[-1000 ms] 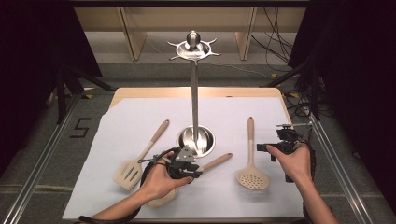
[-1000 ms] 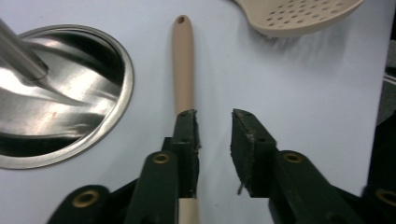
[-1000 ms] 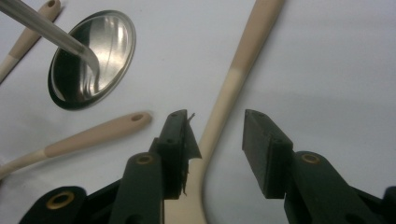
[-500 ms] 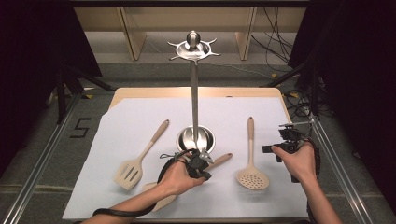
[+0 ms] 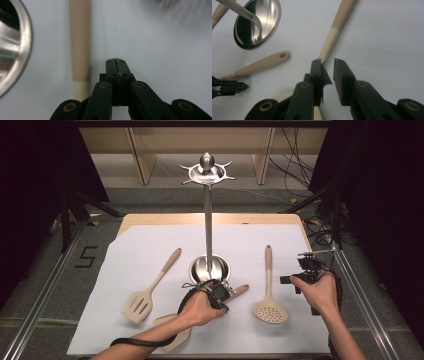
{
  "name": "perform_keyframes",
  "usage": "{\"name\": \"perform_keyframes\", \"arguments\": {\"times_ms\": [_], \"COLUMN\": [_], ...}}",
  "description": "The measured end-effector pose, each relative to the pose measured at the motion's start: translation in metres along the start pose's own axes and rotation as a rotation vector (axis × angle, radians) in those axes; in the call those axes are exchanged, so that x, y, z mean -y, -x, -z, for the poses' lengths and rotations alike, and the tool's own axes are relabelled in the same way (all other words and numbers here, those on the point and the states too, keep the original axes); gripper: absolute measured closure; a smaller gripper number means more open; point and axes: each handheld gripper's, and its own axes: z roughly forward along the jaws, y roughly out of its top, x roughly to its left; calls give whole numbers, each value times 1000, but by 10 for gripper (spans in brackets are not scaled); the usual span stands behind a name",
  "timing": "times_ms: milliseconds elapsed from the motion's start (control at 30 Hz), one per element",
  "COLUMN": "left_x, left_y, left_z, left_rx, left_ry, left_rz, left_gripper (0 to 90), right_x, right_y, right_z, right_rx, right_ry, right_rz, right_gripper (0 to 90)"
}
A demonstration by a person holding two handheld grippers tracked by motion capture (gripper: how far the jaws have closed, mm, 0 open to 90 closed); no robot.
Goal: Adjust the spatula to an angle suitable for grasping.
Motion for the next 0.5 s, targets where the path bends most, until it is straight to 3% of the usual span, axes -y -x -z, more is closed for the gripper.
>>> {"name": "perform_keyframes", "arguments": {"times_ms": [33, 100, 167, 233, 300, 400, 467, 500], "left_x": [-1, -2, -3, -3, -3, -5, -6, -6], "left_y": [-1, -4, -8, -13, -12, -12, -13, -13], "left_z": [-1, -1, 0, 1, 1, 1, 1, 1], "left_rx": [-11, -22, -16, -41, -40, -58, -68, -72], "left_ry": [5, 6, 6, 11, 16, 20, 22, 21], "left_rz": [9, 5, 0, -29, -7, -20, -17, -17], "left_gripper": [894, 894, 894, 894, 894, 894, 894, 895], "right_x": [0, -1, 0, 0, -1, -1, -2, -1], "right_y": [0, 1, 1, 1, 1, 1, -3, 0], "right_z": [-3, -1, -1, -1, 0, -1, 0, -2], "right_rx": [-5, -2, -2, -3, -6, -5, -5, -6], "right_ry": [51, 18, 20, 28, 31, 33, 5, 40], "right_rz": [10, 11, 11, 21, 17, 21, -35, 22], "right_gripper": [781, 780, 780, 779, 778, 778, 777, 777]}}
